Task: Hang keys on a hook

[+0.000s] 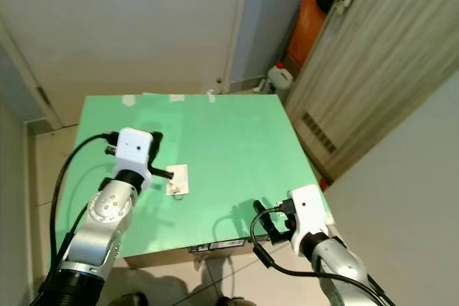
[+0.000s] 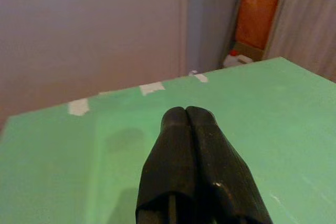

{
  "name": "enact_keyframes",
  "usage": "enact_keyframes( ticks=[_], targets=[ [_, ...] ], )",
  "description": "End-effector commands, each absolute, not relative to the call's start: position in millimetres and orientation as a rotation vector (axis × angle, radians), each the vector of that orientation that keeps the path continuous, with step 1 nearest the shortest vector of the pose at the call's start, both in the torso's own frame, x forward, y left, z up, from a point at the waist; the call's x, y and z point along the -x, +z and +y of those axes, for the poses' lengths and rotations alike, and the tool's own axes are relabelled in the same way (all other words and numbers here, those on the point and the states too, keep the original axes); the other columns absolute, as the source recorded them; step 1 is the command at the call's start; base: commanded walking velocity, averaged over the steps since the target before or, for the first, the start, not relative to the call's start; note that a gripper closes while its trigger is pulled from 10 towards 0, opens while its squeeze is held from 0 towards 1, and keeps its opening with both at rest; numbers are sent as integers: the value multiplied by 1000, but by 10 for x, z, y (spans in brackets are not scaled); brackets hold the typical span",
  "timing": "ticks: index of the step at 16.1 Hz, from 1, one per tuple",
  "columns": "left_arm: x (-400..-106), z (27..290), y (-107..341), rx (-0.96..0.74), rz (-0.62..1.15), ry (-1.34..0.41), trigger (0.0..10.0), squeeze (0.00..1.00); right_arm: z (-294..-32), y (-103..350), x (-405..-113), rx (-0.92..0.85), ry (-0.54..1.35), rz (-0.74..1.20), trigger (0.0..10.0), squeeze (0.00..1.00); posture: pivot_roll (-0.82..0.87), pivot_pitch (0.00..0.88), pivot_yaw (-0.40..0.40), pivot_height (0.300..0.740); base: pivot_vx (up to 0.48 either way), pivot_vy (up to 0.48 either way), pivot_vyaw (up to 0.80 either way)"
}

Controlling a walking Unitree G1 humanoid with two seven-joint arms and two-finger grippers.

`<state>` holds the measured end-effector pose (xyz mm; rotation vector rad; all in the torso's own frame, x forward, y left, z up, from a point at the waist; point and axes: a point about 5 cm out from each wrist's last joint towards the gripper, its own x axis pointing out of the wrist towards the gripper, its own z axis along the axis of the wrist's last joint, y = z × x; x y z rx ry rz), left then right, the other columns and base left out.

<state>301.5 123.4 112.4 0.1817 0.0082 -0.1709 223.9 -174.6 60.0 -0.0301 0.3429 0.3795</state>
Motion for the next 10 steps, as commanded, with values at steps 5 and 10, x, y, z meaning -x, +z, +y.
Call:
enact_keyframes(
  ticks=[5, 10],
  targets=[
    [-3002, 1143, 1104, -200, 36, -143, 0, 0, -1691, 545, -2334, 25, 358, 323, 10000, 0, -36, 58, -89, 740, 0, -446, 0],
    [-3002, 1157, 1052, -206, 72, -121, 0, 0, -1653, 514, -2334, 21, 359, 315, 10000, 0, -36, 59, -86, 740, 48, -415, 0]
  ],
)
